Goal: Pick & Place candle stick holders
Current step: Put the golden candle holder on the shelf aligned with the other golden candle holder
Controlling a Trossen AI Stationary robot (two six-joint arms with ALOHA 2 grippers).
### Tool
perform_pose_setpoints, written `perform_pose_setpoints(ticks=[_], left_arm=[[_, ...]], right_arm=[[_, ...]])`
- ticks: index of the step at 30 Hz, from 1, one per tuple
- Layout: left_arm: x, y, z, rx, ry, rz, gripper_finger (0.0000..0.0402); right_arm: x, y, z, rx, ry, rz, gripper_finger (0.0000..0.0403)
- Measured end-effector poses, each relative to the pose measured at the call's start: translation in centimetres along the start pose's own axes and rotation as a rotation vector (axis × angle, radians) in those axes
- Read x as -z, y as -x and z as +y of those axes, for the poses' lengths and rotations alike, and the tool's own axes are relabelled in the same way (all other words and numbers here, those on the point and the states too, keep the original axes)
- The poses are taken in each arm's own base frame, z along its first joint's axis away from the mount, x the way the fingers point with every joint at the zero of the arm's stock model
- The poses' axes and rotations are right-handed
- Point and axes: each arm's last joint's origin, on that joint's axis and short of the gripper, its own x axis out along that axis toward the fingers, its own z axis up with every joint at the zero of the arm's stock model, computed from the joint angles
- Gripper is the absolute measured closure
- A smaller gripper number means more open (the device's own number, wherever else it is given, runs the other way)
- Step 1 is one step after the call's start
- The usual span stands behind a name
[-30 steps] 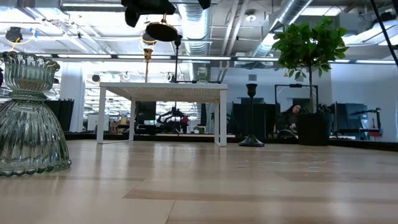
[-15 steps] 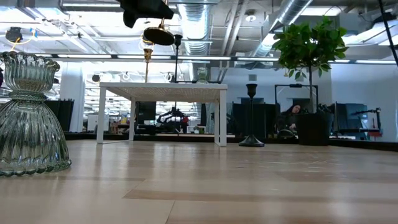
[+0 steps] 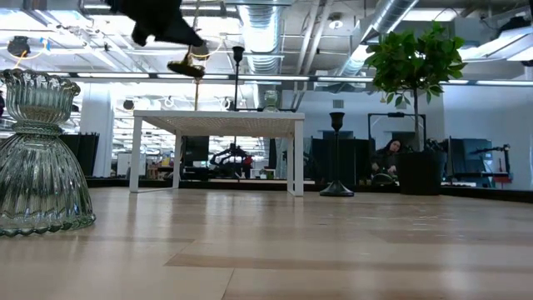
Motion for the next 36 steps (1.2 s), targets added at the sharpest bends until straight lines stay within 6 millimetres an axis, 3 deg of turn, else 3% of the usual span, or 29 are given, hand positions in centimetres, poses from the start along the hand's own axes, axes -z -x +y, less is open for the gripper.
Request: perform_pose_setpoints(ticks=[13,20,26,36], left_arm=[[4.6,1.6,3.9,-0.137,0.056,-0.117,0.0387],[6.7,0.4,4.5,-0.141,0.076,-0.164,0.0387],[7.3,-1.1,5.4,-0.202,0.079,-0.181,0.0387],[7.8,-3.6,6.0,-0.159,0.064,-0.191,0.0387]], right_arm=[[0.8,-0.7,-0.5,0.021,-0.004,0.045,0.0403],[0.8,-0.7,-0.5,0.021,-0.004,0.046,0.0403],[0.8,-0.7,-0.5,0.043,-0.004,0.046,0.0403],[0.8,-0.7,-1.0,0.055,-0.008,0.048,0.0403]])
